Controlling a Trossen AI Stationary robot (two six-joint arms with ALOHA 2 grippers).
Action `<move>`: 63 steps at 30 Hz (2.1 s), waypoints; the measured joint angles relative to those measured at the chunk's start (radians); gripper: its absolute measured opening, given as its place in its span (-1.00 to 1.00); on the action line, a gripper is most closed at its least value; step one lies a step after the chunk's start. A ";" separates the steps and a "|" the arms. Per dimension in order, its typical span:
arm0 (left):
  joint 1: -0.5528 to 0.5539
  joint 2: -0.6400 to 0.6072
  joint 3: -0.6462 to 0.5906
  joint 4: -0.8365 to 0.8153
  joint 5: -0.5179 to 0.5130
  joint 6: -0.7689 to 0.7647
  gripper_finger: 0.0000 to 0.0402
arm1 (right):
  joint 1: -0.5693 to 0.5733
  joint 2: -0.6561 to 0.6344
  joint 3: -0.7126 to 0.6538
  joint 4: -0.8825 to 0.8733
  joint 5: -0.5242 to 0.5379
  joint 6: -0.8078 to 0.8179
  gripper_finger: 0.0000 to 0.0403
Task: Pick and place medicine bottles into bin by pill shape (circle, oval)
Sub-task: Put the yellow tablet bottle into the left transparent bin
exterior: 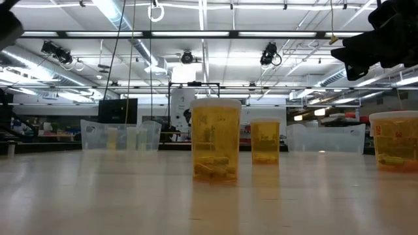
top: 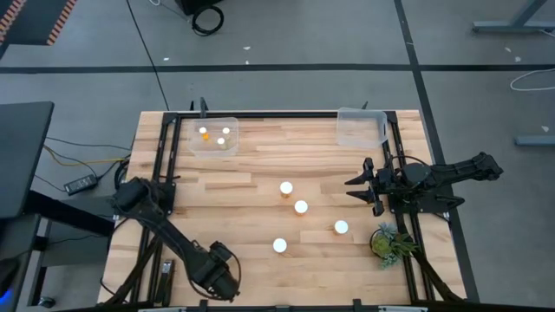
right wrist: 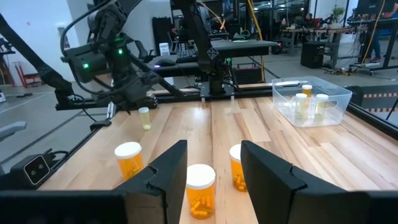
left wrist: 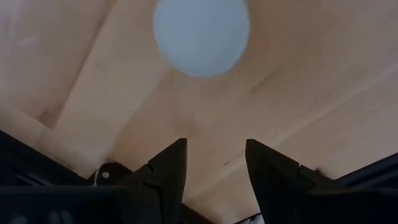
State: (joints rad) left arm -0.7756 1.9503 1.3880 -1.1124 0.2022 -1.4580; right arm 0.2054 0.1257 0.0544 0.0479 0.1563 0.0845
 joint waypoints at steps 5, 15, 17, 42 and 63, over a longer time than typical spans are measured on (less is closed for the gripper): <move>-0.041 -0.001 -0.008 -0.007 0.000 -0.037 -0.16 | 0.000 0.000 0.000 0.000 0.000 0.000 -0.22; -0.096 -0.098 -0.024 -0.118 -0.171 -0.176 -0.43 | 0.000 0.000 0.000 -0.001 0.000 0.000 -0.22; -0.103 -0.135 -0.063 -0.119 -0.202 -0.209 -0.47 | 0.000 0.000 0.000 -0.001 0.000 0.000 -0.22; -0.045 -0.314 -0.414 0.449 -0.270 -0.271 0.08 | 0.000 0.000 0.000 -0.001 0.000 0.000 -0.22; 0.010 -0.312 -0.414 0.484 -0.262 -0.204 0.17 | 0.000 0.000 0.000 -0.001 0.000 0.000 -0.22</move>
State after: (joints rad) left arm -0.7652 1.6379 0.9745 -0.6289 -0.0593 -1.6623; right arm 0.2051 0.1257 0.0544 0.0467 0.1562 0.0845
